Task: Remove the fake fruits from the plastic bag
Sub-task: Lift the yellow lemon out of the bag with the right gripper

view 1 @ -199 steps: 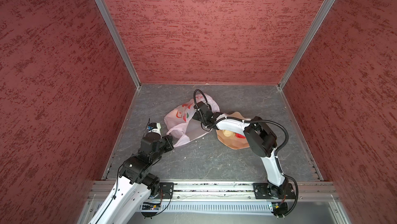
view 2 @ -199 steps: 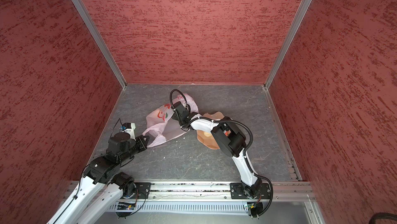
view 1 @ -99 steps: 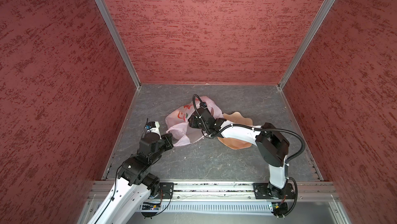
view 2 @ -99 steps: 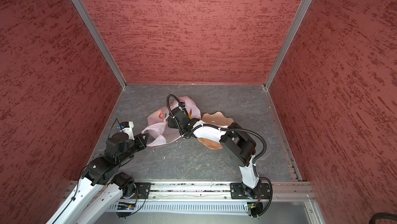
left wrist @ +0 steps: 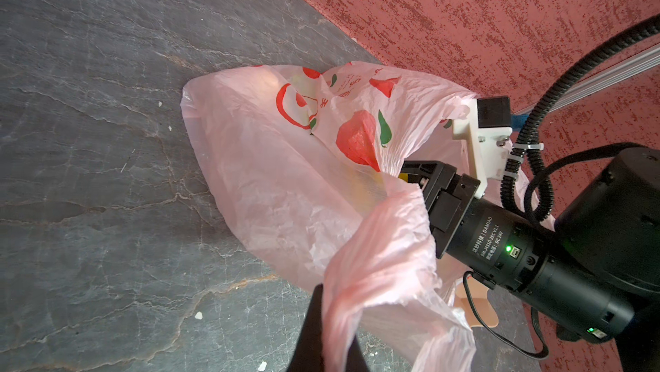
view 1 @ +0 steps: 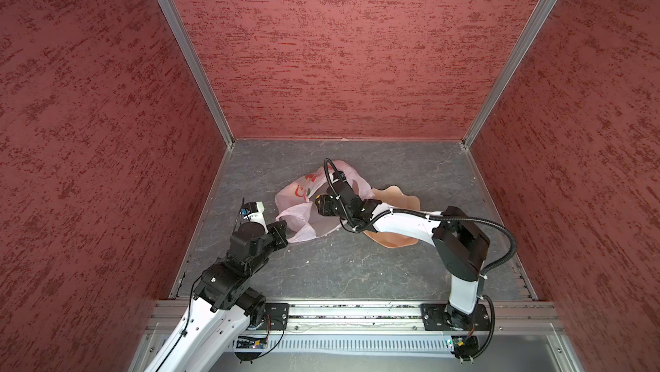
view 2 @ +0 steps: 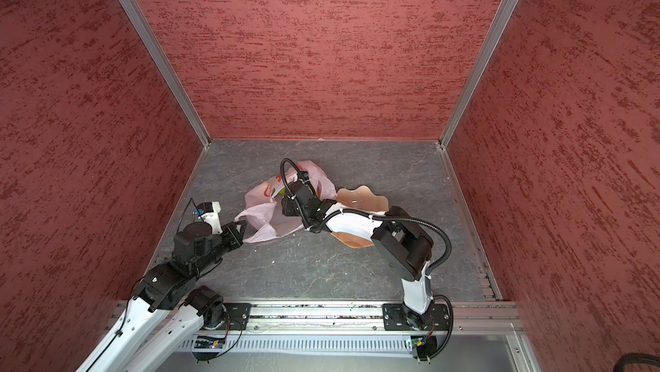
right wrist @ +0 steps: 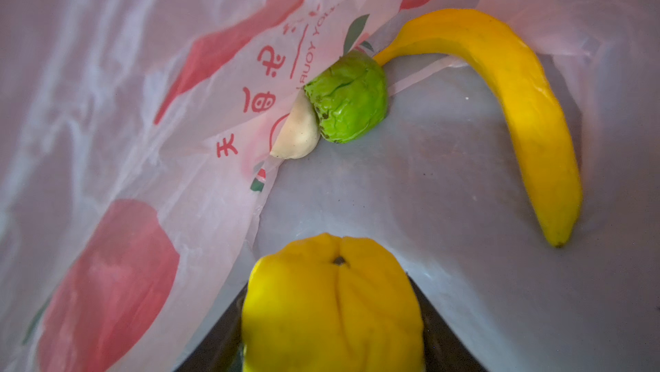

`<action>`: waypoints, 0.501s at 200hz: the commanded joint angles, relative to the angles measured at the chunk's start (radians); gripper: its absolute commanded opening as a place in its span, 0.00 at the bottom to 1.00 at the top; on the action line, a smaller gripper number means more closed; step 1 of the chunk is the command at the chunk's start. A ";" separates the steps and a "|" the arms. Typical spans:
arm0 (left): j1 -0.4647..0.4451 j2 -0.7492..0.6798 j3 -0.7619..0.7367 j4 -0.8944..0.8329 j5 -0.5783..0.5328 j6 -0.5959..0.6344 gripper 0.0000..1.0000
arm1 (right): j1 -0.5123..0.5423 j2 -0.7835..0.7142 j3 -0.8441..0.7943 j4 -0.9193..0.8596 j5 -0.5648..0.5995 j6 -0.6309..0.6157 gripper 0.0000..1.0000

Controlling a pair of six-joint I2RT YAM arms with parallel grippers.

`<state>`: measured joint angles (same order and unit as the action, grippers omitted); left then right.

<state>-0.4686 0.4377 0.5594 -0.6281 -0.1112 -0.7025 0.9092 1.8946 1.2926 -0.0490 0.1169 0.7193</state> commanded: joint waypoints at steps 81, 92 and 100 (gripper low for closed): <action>-0.011 0.061 0.008 0.080 -0.023 0.009 0.06 | 0.028 -0.224 0.014 -0.051 -0.283 -0.119 0.35; -0.013 0.063 0.012 0.085 -0.027 0.011 0.06 | 0.028 -0.234 0.021 -0.054 -0.311 -0.121 0.35; -0.013 0.065 0.014 0.084 -0.028 0.014 0.06 | 0.028 -0.241 0.028 -0.057 -0.326 -0.127 0.35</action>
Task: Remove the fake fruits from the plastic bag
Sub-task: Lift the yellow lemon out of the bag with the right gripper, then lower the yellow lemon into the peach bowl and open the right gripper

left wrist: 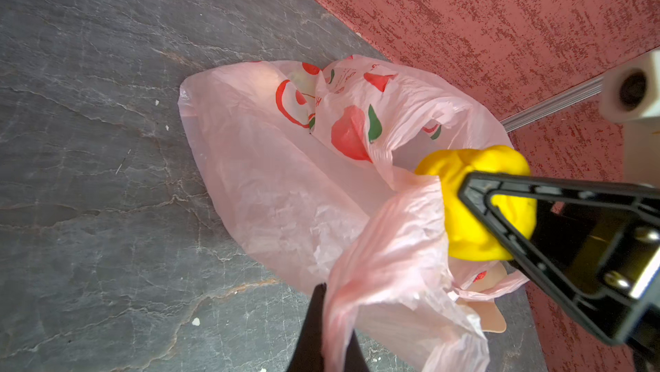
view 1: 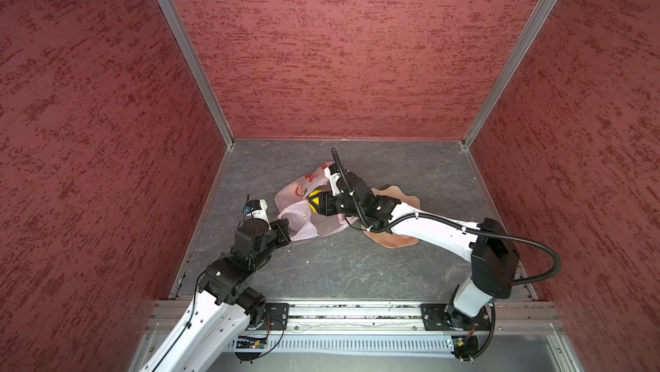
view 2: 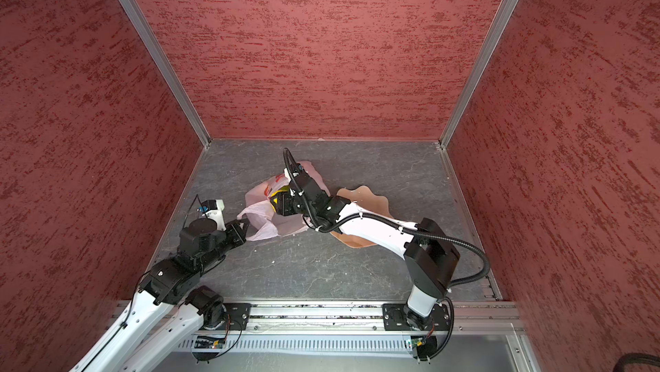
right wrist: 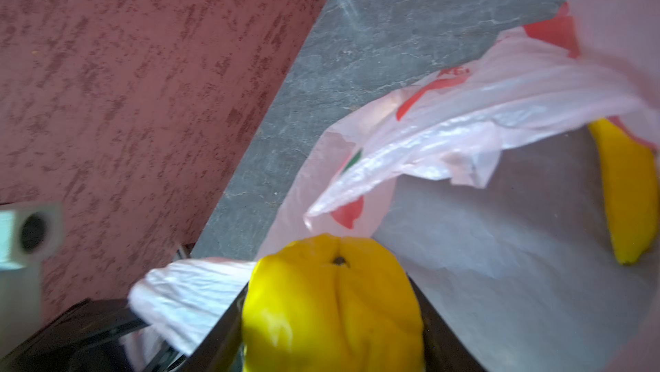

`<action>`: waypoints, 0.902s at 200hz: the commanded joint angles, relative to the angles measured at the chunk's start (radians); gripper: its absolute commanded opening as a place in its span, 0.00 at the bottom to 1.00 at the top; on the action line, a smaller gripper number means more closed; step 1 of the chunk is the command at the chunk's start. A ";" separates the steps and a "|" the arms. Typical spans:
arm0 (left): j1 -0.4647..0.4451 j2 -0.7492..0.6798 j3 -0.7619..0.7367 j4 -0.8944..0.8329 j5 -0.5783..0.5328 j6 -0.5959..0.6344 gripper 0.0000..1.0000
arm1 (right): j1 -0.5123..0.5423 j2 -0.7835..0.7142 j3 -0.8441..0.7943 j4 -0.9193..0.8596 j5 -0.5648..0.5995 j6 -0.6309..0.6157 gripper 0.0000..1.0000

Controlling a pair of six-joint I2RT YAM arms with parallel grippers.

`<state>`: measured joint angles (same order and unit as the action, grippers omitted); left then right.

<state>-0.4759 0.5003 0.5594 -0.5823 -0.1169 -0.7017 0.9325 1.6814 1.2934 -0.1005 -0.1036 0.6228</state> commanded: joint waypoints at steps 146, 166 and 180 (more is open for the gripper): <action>-0.006 0.029 0.005 0.048 -0.035 0.018 0.07 | -0.227 -0.483 0.009 -0.590 0.379 -0.062 0.37; -0.006 0.033 0.004 0.049 -0.033 0.018 0.07 | -0.318 -0.501 -0.097 -0.585 0.382 -0.047 0.37; -0.006 0.035 0.005 0.049 -0.033 0.020 0.07 | -0.367 -0.486 -0.165 -0.552 0.364 -0.037 0.36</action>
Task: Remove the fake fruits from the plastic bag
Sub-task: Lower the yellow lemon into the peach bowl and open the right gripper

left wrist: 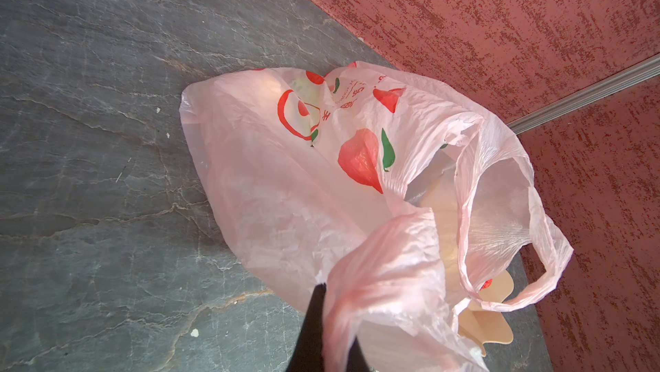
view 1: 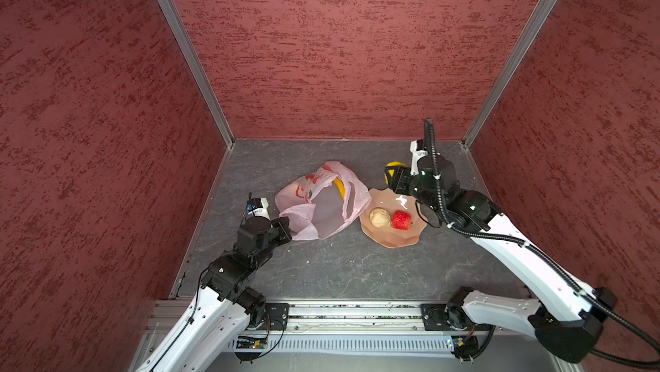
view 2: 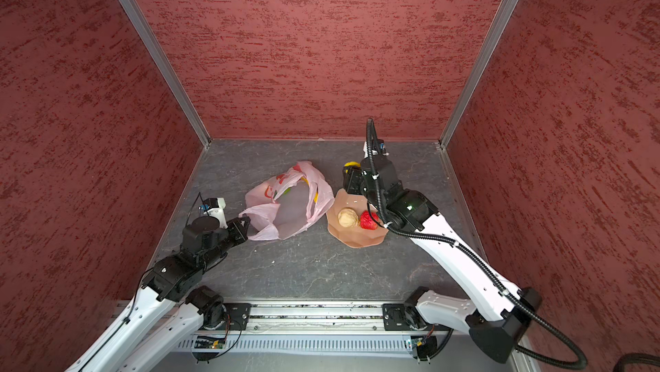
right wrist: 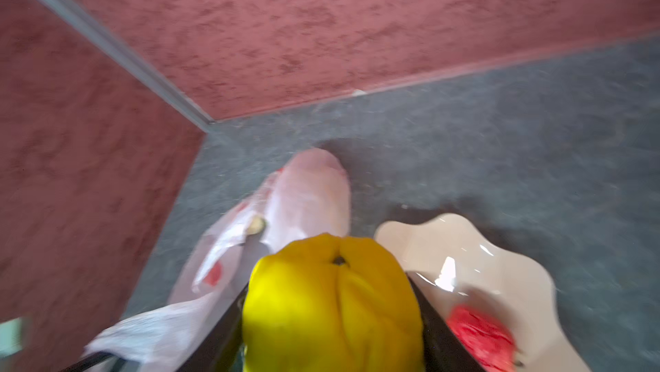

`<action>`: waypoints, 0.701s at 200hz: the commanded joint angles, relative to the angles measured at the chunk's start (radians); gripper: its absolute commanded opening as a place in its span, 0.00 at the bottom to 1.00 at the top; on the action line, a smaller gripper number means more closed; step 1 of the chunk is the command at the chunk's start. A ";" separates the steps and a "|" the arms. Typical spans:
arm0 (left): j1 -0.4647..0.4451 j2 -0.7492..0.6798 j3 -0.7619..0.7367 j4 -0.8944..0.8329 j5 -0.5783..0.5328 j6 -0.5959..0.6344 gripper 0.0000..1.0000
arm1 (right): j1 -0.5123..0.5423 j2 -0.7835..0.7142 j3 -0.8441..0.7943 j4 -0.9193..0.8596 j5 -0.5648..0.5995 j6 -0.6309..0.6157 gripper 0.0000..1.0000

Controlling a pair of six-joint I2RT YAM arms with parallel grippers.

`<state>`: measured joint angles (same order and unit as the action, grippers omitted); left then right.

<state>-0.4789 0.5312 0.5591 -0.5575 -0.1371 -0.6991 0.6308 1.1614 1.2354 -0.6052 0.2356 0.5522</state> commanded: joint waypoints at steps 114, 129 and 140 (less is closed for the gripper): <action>-0.003 0.009 0.011 -0.014 -0.031 0.007 0.07 | -0.173 0.368 -0.169 0.209 -0.016 0.018 0.35; -0.003 0.012 0.013 -0.016 -0.035 0.008 0.07 | -0.178 0.398 -0.164 0.227 -0.025 0.015 0.35; -0.003 0.015 0.013 -0.017 -0.035 0.009 0.07 | -0.180 0.417 -0.159 0.235 -0.032 0.015 0.35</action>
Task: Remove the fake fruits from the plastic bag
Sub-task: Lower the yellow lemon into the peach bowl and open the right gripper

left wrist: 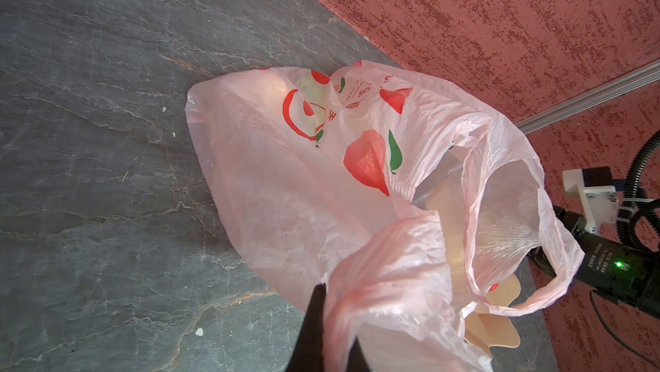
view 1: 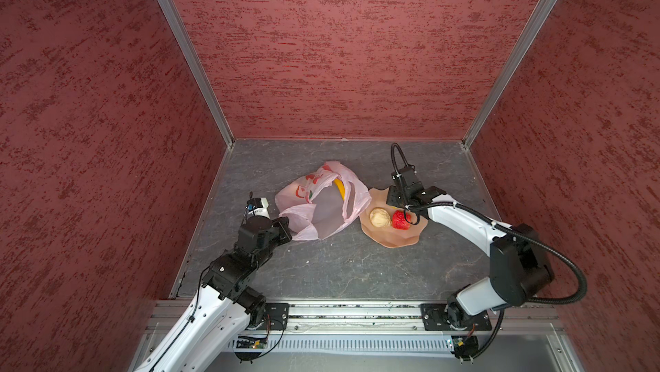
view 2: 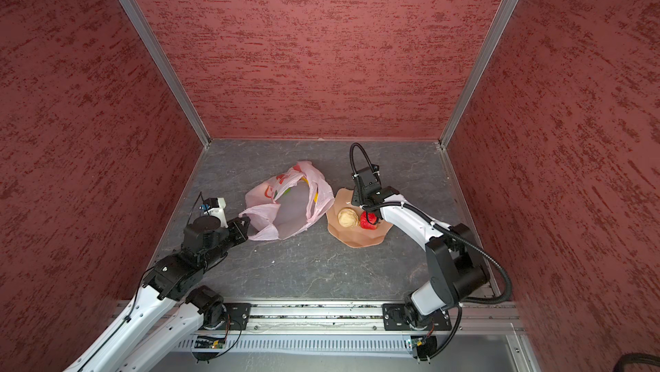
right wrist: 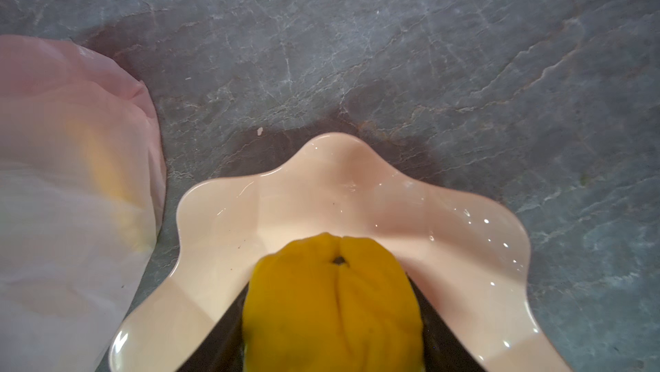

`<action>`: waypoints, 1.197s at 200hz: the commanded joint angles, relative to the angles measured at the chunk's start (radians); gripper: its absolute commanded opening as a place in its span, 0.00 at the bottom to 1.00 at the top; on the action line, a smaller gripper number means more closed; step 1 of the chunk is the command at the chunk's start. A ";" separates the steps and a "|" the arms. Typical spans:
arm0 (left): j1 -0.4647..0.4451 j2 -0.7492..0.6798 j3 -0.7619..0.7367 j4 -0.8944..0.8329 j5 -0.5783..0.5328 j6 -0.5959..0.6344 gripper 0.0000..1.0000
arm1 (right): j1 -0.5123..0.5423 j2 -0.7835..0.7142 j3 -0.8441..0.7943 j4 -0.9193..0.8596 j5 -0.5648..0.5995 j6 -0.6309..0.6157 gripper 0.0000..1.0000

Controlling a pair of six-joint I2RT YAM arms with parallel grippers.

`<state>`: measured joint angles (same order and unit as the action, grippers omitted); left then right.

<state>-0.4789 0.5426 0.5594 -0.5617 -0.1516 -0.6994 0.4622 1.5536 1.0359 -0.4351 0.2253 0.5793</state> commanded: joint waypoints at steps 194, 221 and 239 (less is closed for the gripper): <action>0.000 0.011 0.012 -0.023 -0.018 0.014 0.07 | -0.016 0.128 -0.012 0.102 -0.043 -0.006 0.50; 0.001 0.011 0.011 -0.023 -0.017 0.012 0.07 | -0.016 0.131 -0.019 0.100 -0.041 -0.005 0.55; 0.000 0.011 0.011 -0.024 -0.016 0.012 0.07 | -0.017 0.131 -0.021 0.104 -0.040 -0.004 0.56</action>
<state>-0.4789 0.5613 0.5594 -0.5739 -0.1593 -0.6991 0.4541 1.6760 1.0241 -0.3576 0.1871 0.5694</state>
